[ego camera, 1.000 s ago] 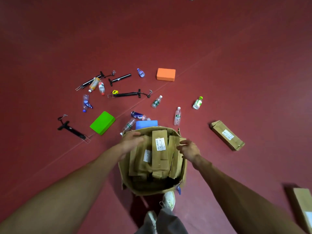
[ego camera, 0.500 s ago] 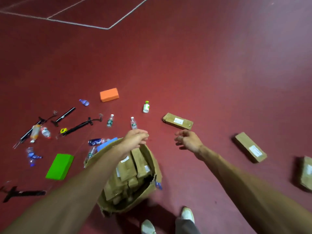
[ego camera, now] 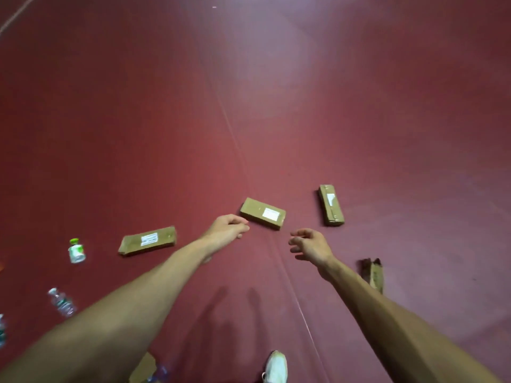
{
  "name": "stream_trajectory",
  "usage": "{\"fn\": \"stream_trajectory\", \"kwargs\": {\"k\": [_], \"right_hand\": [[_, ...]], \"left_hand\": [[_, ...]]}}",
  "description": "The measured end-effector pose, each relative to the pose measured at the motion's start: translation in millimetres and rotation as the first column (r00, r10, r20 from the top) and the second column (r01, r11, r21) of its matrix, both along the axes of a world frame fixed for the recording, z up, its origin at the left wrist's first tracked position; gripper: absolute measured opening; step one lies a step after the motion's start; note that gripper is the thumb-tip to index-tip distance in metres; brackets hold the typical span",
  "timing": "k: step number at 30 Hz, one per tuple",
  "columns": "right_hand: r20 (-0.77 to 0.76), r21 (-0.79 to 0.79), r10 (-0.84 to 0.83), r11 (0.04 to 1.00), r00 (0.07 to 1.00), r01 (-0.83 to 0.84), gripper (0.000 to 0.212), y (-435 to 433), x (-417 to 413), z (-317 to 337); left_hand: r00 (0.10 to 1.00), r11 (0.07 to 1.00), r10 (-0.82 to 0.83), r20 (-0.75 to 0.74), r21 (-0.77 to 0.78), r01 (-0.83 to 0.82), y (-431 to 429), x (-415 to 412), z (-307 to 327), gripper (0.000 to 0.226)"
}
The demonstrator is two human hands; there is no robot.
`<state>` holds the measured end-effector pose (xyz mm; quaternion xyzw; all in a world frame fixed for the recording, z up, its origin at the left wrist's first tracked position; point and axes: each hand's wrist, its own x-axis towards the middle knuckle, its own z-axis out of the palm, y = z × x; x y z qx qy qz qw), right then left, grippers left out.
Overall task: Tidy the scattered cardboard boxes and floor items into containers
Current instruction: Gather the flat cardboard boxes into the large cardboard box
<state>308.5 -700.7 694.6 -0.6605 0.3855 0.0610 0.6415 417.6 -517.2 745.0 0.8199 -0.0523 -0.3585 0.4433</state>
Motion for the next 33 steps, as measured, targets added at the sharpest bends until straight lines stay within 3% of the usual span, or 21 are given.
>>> {"fn": "stream_trajectory", "kwargs": {"k": [9, 18, 25, 33], "right_hand": [[-0.111, -0.067, -0.296, 0.955, 0.949, 0.29, 0.014, -155, -59, -21], [-0.282, -0.235, -0.442, 0.892, 0.851, 0.385, 0.017, -266, -83, -116], [-0.418, -0.252, -0.514, 0.858, 0.749, 0.447, 0.039, -350, -109, -249], [-0.496, -0.308, -0.513, 0.858, 0.7, 0.411, 0.067, -456, -133, -497]], "left_hand": [[0.929, 0.931, -0.363, -0.065, -0.009, 0.364, -188, 1, -28, 0.02], [0.804, 0.813, -0.58, -0.133, -0.04, 0.581, -333, 24, -133, 0.011], [0.718, 0.728, -0.676, -0.167, 0.0, 0.686, -456, 6, -266, 0.021], [0.778, 0.78, -0.608, -0.161, 0.062, 0.623, -585, -32, -503, 0.021]]}}
